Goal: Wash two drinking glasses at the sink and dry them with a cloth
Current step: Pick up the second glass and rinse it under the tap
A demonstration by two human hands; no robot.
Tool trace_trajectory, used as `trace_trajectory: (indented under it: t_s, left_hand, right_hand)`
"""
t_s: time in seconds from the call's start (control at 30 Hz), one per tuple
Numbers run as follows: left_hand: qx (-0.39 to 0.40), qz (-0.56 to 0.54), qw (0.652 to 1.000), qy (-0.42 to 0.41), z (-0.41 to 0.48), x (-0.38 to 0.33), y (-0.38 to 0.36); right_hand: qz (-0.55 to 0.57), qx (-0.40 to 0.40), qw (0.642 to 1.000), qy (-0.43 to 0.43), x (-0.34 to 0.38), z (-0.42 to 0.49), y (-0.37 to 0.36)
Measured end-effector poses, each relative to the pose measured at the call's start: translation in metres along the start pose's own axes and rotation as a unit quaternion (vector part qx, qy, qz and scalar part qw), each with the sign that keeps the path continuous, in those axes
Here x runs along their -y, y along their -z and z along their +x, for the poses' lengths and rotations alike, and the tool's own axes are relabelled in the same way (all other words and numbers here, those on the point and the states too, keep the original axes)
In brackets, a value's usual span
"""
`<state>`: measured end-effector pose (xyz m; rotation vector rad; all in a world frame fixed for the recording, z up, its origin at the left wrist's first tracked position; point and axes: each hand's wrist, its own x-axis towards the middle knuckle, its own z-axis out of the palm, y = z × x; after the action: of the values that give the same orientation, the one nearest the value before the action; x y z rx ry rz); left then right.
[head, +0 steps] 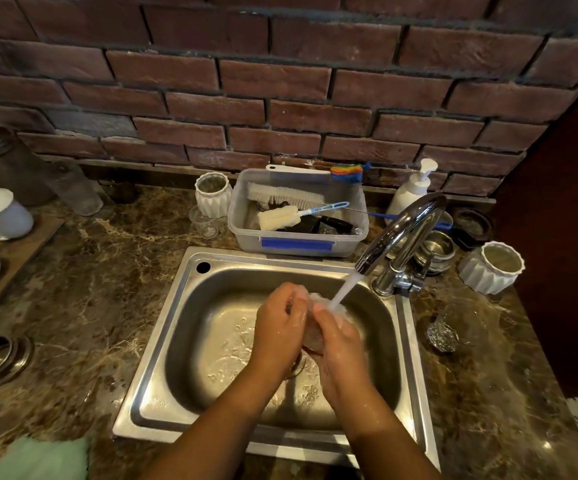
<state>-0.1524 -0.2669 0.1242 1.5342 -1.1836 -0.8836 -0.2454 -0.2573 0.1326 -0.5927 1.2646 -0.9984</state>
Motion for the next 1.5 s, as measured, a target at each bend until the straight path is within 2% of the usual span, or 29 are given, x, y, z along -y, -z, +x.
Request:
trace_trajectory:
  t_s: [0.07,0.13,0.17,0.23,0.27,0.3,0.33,0.37,0.4,0.43,0.47,0.5,0.53,0.57,0.6,0.63,0.7,0.73,0.77,0.8,0.83,0.87,0.9,0.93,1.03,1.1,1.2,1.3,1.5]
  left_hand:
    - [0.018,-0.020,0.997,0.065,0.003,-0.001,-0.001]
    - [0.043,-0.107,0.968,0.225,0.006,-0.010,-0.002]
    - [0.052,-0.155,0.937,0.308,0.008,-0.016,-0.002]
    - [0.078,-0.209,0.877,0.426,0.011,-0.023,0.005]
    - [0.092,-0.222,0.857,0.455,0.012,-0.024,0.010]
    - [0.094,-0.238,0.846,0.468,0.012,-0.023,0.014]
    - [0.088,-0.252,0.842,0.469,0.012,-0.020,0.013]
    - [0.074,-0.257,0.849,0.455,0.011,-0.018,0.009]
    - [0.050,-0.233,0.876,0.420,0.009,-0.017,0.004]
    - [0.027,-0.174,0.918,0.356,0.006,-0.014,-0.002]
    - [0.010,-0.088,0.961,0.261,0.004,-0.010,-0.008]
    - [-0.002,0.008,0.989,0.146,0.001,-0.007,-0.010]
    - [0.001,0.088,0.995,0.042,-0.002,-0.002,-0.010]
    - [0.018,0.132,0.991,-0.024,-0.003,0.004,-0.010]
    - [0.039,0.138,0.989,-0.040,-0.003,0.008,-0.010]
    - [0.052,0.106,0.993,-0.011,-0.004,0.007,-0.010]
    - [0.055,-0.019,0.990,0.129,-0.003,-0.002,-0.008]
    - [0.051,-0.102,0.966,0.231,-0.001,-0.006,-0.007]
    - [0.049,-0.181,0.924,0.332,0.001,-0.007,-0.005]
    - [0.058,-0.241,0.878,0.410,0.002,-0.006,-0.002]
    - [0.077,-0.282,0.839,0.458,0.003,-0.005,0.003]
    - [0.093,-0.306,0.817,0.480,0.004,-0.002,0.006]
    - [0.100,-0.323,0.804,0.489,0.003,0.000,0.008]
    - [0.096,-0.337,0.797,0.491,0.002,0.001,0.009]
    - [0.065,-0.378,0.781,0.493,-0.005,0.001,0.004]
    - [0.053,-0.415,0.761,0.496,-0.014,-0.001,0.000]
    - [0.012,-0.437,0.752,0.493,-0.027,-0.004,-0.008]
    - [-0.016,-0.441,0.757,0.482,-0.035,-0.002,-0.017]
    - [-0.027,-0.459,0.755,0.467,-0.034,0.007,-0.025]
  right_hand:
    - [-0.074,-0.009,0.997,0.021,0.004,0.001,-0.002]
    - [-0.208,-0.023,0.973,0.100,0.009,0.001,-0.001]
    - [-0.274,-0.009,0.949,0.155,0.009,0.002,0.001]
    - [-0.417,0.029,0.870,0.262,0.003,0.004,0.010]
    - [-0.484,0.040,0.823,0.295,0.001,0.004,0.013]
    - [-0.519,0.043,0.795,0.311,-0.001,0.006,0.016]
    - [-0.516,0.042,0.797,0.311,-0.002,0.009,0.017]
    - [-0.486,0.042,0.820,0.300,0.002,0.009,0.016]
    - [-0.433,0.034,0.859,0.270,0.004,0.009,0.013]
    - [-0.361,0.026,0.907,0.216,0.006,0.010,0.009]
    - [-0.272,0.012,0.954,0.125,0.007,0.012,0.007]
    - [-0.159,0.011,0.987,0.014,0.009,0.012,0.007]
    - [-0.050,0.015,0.996,-0.075,0.010,0.012,0.009]
    - [0.021,0.017,0.993,-0.118,0.010,0.013,0.013]
    - [0.031,0.023,0.992,-0.117,0.010,0.015,0.015]
    - [-0.008,0.020,0.996,-0.087,0.009,0.015,0.016]
    - [-0.157,0.002,0.988,0.015,0.006,0.013,0.014]
    - [-0.246,-0.001,0.966,0.082,0.005,0.011,0.014]
    - [-0.346,0.009,0.924,0.163,0.005,0.010,0.015]
    - [-0.445,0.029,0.862,0.240,0.005,0.007,0.016]
    - [-0.519,0.047,0.800,0.297,0.005,0.005,0.017]
    - [-0.555,0.064,0.760,0.331,0.007,0.004,0.018]
    - [-0.555,0.078,0.757,0.337,0.009,0.004,0.017]
    - [-0.531,0.076,0.776,0.332,0.011,0.003,0.016]
    - [-0.402,-0.011,0.868,0.291,0.010,-0.001,0.011]
    - [-0.315,-0.053,0.913,0.253,0.004,-0.002,0.010]
    - [-0.247,-0.086,0.944,0.202,-0.005,-0.008,0.010]
    - [-0.179,-0.069,0.974,0.117,-0.007,-0.016,0.009]
    - [-0.131,-0.039,0.988,0.073,-0.017,-0.010,0.015]
